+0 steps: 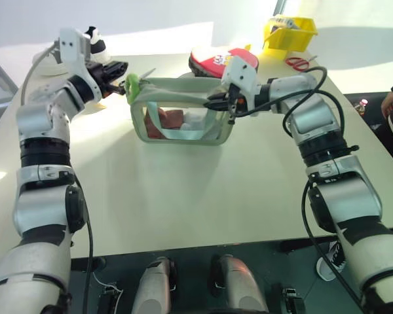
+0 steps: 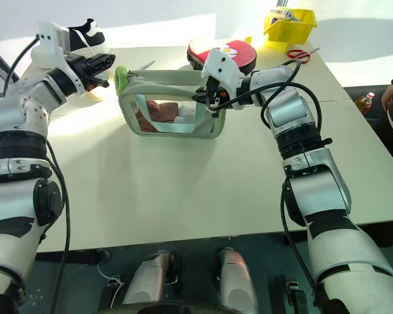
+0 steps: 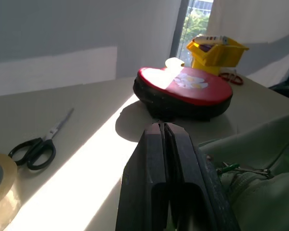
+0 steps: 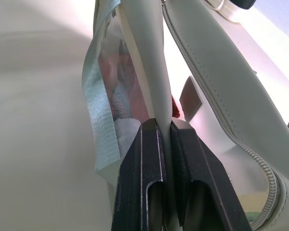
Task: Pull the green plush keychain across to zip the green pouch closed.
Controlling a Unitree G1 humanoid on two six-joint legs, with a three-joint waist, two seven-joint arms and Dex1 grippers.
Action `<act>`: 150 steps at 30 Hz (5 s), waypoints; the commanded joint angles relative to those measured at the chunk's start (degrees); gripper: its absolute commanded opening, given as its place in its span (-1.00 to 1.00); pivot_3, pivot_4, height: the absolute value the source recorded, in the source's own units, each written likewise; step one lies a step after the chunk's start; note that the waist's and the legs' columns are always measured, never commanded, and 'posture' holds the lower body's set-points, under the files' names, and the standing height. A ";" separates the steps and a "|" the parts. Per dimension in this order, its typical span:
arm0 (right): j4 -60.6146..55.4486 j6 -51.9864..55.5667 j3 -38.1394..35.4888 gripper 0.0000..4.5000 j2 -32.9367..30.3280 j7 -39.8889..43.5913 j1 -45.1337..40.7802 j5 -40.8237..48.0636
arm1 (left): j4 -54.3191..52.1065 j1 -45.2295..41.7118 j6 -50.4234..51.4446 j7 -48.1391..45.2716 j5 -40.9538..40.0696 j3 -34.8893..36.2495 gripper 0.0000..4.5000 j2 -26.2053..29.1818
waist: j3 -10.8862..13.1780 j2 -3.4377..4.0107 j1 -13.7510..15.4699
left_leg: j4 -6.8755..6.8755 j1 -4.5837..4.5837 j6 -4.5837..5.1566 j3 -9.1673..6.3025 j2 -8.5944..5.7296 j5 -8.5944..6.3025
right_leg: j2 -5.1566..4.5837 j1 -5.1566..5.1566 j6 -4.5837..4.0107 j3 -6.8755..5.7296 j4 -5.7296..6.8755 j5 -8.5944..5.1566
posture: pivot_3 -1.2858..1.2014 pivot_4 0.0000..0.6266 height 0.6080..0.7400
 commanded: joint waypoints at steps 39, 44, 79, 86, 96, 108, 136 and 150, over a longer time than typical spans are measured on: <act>-4.44 0.94 -1.67 -1.00 -0.61 -1.34 0.61 0.32 | -11.00 -1.61 -2.24 -14.49 5.19 -12.51 -0.96 -0.93 | -0.01 0.00 0.16 | 0.04 0.00 0.01 0.00 -0.04 -0.01 | -0.01 0.05 0.00 0.00 0.01 0.00 | 0.03 -0.52 1.00; -4.60 0.93 -1.70 -1.00 -0.65 -1.32 0.75 0.31 | -7.07 -3.01 -4.40 -12.42 6.51 -11.76 -0.57 -0.79 | -0.01 0.01 0.10 | 0.05 -0.02 0.02 0.00 -0.03 -0.01 | 0.02 0.00 0.00 0.00 0.01 0.00 | 0.03 -0.52 1.00; -3.08 0.56 -1.79 -1.00 0.40 -2.36 0.02 0.29 | -9.86 4.21 -8.99 -21.16 9.18 -12.64 -0.98 6.35 | -0.01 0.01 0.15 | 0.11 -0.06 0.09 -0.03 0.02 -0.05 | 0.01 0.00 -0.01 0.00 0.01 -0.01 | 0.03 -0.52 1.00; 3.03 -1.10 -3.24 0.20 -0.61 -0.39 -6.40 1.05 | -12.72 5.74 -8.68 -22.16 9.46 -12.79 -1.00 6.63 | 0.00 0.02 0.13 | 0.11 -0.07 0.09 -0.03 0.02 -0.05 | 0.01 -0.01 -0.01 0.00 0.02 -0.01 | 0.03 -0.52 1.00; 7.16 1.34 -6.56 0.89 9.78 -0.14 -16.57 6.20 | -13.58 6.20 -8.77 -21.74 9.57 -12.79 -1.00 6.47 | -0.01 0.01 -0.09 | 0.09 -0.04 0.10 -0.03 0.04 -0.06 | 0.05 -0.01 -0.01 0.00 0.02 -0.01 | 0.03 -0.52 1.00; 20.06 -5.13 -3.05 0.46 17.03 -11.94 -17.17 -2.20 | -14.82 6.99 -7.99 -21.01 9.23 -12.35 -1.00 6.34 | -0.01 0.01 0.11 | 0.10 -0.12 0.08 -0.05 0.03 -0.05 | -0.04 -0.01 -0.01 0.00 0.01 0.00 | 0.03 -0.52 1.00; -3.86 -6.24 -1.36 -0.99 -12.73 -20.38 2.09 -18.24 | -13.78 7.69 -8.41 -20.01 9.25 -12.24 -1.00 5.21 | 0.00 0.02 -0.42 | 0.08 0.00 0.11 0.01 0.02 -0.07 | 0.02 -0.03 -0.01 0.04 0.04 -0.01 | 0.03 -0.52 1.00; -21.05 10.44 -6.18 -0.16 -2.53 -9.22 -0.76 0.68 | -12.55 5.96 -8.86 -20.27 9.63 -12.94 -1.00 4.72 | -0.01 0.02 0.31 | 0.09 -0.04 0.12 -0.04 0.06 -0.07 | 0.04 0.00 -0.01 0.05 0.02 -0.01 | 0.03 -0.52 1.00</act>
